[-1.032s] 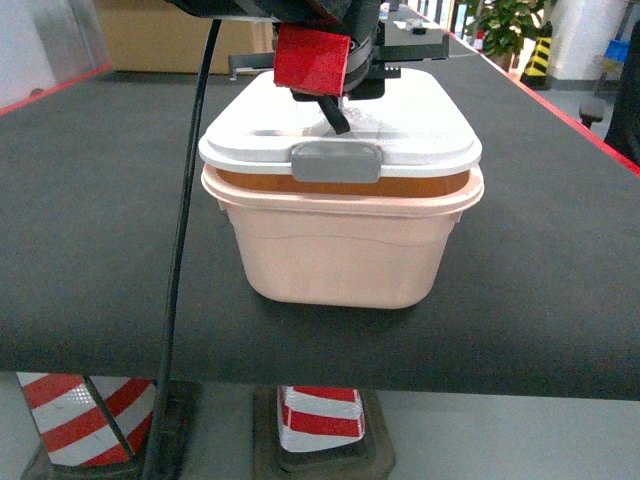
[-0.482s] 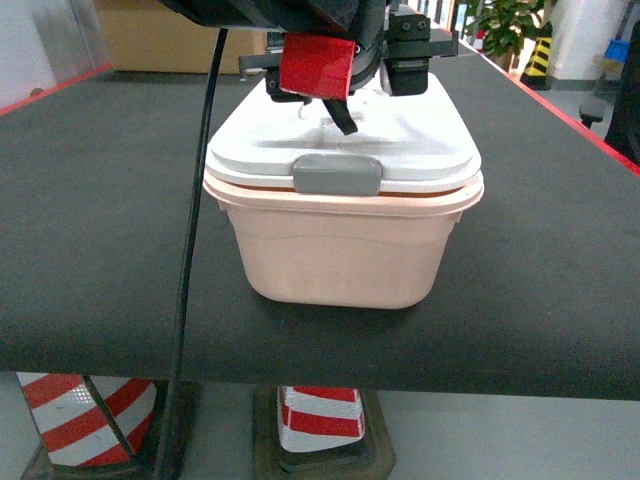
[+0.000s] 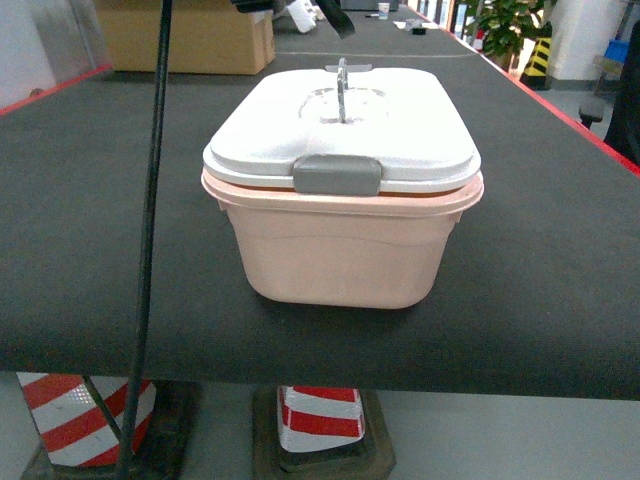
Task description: Pick capacitor and pack into box
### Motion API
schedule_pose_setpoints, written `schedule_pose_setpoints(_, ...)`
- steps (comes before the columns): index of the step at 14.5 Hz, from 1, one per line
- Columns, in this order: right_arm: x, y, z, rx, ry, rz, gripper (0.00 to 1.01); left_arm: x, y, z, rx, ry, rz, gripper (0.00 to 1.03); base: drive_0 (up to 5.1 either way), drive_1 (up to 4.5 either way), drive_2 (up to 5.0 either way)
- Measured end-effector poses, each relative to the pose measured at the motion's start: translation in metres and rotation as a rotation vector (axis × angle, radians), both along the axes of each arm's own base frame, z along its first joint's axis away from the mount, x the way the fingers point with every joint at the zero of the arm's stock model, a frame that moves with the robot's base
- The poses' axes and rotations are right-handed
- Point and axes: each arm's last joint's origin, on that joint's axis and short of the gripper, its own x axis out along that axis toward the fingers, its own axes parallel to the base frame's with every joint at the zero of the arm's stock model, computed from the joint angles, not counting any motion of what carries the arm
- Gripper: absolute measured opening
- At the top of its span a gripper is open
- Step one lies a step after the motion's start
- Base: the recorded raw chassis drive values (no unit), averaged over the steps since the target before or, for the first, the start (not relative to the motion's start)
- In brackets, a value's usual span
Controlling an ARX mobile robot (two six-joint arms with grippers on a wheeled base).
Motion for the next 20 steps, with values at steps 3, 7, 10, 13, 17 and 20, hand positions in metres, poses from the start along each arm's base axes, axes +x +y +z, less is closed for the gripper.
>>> schedule_pose_setpoints(3, 0.0, 0.0, 0.0, 0.0, 0.0, 0.0, 0.98, -0.013, 0.02, 0.017, -0.015, -0.06, 0.064, 0.98, 0.0, 0.0, 0.0)
schedule_pose_setpoints(7, 0.0, 0.0, 0.0, 0.0, 0.0, 0.0, 0.98, -0.023, 0.041, 0.032, 0.01, -0.076, 0.168, 0.98, 0.0, 0.0, 0.0)
schedule_pose_setpoints(10, 0.0, 0.0, 0.0, 0.0, 0.0, 0.0, 0.98, -0.078, 0.106, 0.006, 0.082, -0.19, 0.083, 0.6, 0.0, 0.0, 0.0)
schedule_pose_setpoints(13, 0.0, 0.0, 0.0, 0.0, 0.0, 0.0, 0.98, -0.147, 0.171, -0.042, 0.114, -0.162, 0.103, 0.16, 0.0, 0.0, 0.0)
schedule_pose_setpoints(17, 0.0, 0.0, 0.0, 0.0, 0.0, 0.0, 0.98, -0.208, 0.21, -0.076, 0.123, -0.149, 0.111, 0.02, 0.0, 0.0, 0.0)
schedule_pose_setpoints(20, 0.0, 0.0, 0.0, 0.0, 0.0, 0.0, 0.98, -0.239, 0.222, -0.094, 0.126, -0.129, 0.094, 0.02, 0.0, 0.0, 0.0)
